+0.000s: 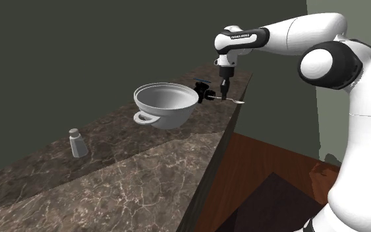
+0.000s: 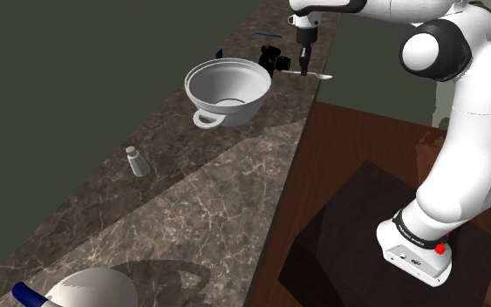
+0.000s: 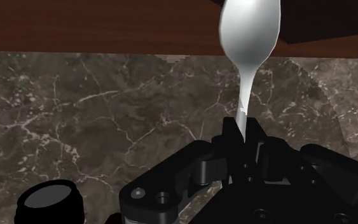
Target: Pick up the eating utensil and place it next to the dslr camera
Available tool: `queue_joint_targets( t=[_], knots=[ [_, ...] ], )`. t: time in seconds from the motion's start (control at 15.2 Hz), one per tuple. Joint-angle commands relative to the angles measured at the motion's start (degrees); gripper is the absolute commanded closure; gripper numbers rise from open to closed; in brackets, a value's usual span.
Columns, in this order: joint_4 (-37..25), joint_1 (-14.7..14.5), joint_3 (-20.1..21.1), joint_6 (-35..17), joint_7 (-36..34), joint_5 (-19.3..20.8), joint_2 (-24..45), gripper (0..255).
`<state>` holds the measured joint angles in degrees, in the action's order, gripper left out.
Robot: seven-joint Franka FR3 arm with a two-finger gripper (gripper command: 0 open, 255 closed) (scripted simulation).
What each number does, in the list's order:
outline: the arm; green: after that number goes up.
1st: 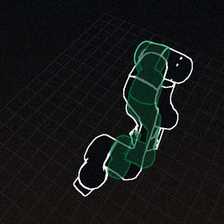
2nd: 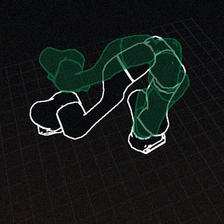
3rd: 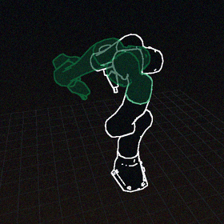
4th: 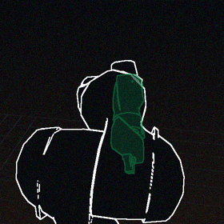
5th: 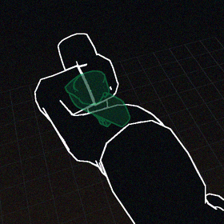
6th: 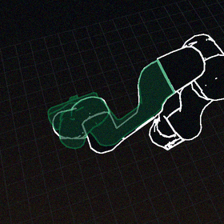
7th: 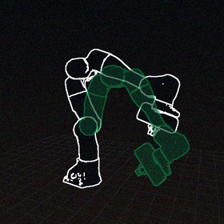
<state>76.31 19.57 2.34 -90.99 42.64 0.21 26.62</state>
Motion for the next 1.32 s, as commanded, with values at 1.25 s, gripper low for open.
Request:
queue_joint_targets(
  t=[1.25],
  knots=[
    [10.65,-0.01,-0.06,-13.73,0.0,0.12,3.05,255]
  ],
)
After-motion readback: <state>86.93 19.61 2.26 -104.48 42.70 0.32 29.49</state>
